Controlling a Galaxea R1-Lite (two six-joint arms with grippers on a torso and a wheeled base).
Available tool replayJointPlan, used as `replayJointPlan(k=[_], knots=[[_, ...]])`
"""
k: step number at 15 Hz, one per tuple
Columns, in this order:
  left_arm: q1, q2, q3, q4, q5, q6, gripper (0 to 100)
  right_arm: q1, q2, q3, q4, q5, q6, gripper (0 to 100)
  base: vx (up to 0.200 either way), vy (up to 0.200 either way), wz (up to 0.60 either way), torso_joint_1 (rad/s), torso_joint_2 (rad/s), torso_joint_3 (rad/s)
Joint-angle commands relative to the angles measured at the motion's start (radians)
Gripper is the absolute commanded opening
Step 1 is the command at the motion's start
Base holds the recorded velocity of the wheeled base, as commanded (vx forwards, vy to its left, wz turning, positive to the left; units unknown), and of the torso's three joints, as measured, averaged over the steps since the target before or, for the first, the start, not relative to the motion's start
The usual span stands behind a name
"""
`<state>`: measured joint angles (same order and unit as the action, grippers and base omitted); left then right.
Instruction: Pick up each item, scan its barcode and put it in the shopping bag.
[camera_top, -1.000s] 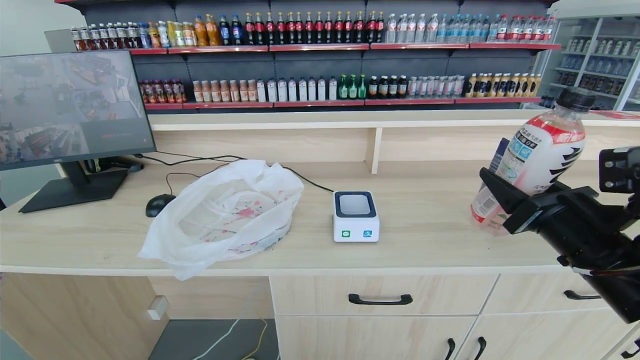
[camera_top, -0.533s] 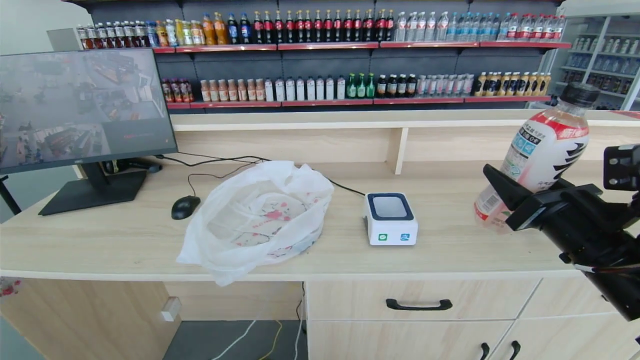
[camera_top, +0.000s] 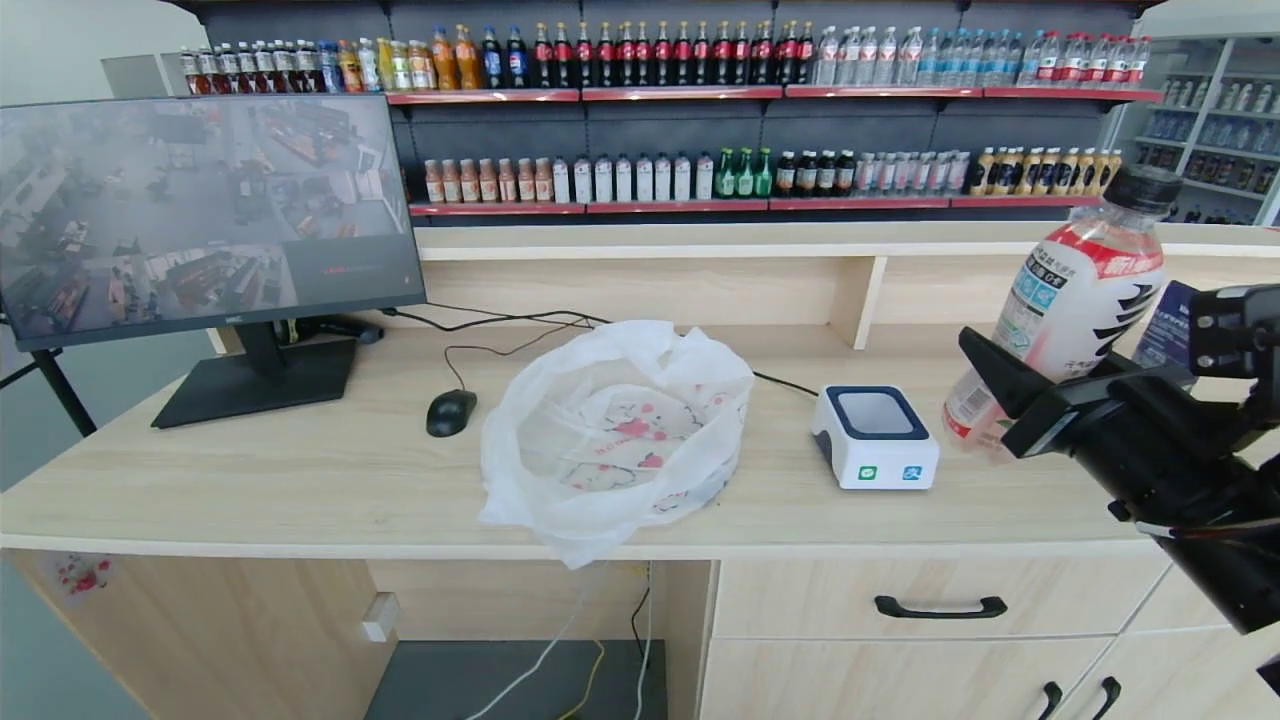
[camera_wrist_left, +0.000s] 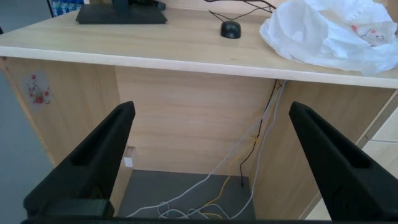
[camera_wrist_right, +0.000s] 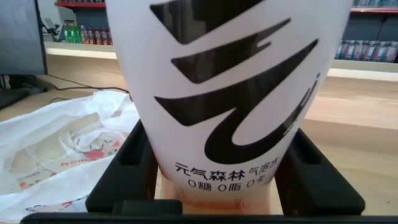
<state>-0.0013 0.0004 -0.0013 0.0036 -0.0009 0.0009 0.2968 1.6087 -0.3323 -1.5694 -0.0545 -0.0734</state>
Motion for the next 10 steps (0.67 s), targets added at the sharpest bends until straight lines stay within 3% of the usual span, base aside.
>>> replayJointPlan(k=[1,5,10], knots=[[0.001,0.0,0.0,-0.001,-0.001,0.001,100,-0.002,0.045,-0.031,-0.001,0.001,-0.014,0,0.0,0.0,0.0,0.0,0.0,0.0],[0.003,0.0,0.0,-0.001,-0.001,0.001,100,-0.016,0.111,-0.093,-0.001,0.001,-0.036,0,0.0,0.0,0.0,0.0,0.0,0.0],[0.001,0.0,0.0,-0.001,-0.001,-0.004,100,-0.033,0.137,-0.122,-0.001,0.001,-0.045,0,0.2,0.0,0.0,-0.003,0.0,0.003]])
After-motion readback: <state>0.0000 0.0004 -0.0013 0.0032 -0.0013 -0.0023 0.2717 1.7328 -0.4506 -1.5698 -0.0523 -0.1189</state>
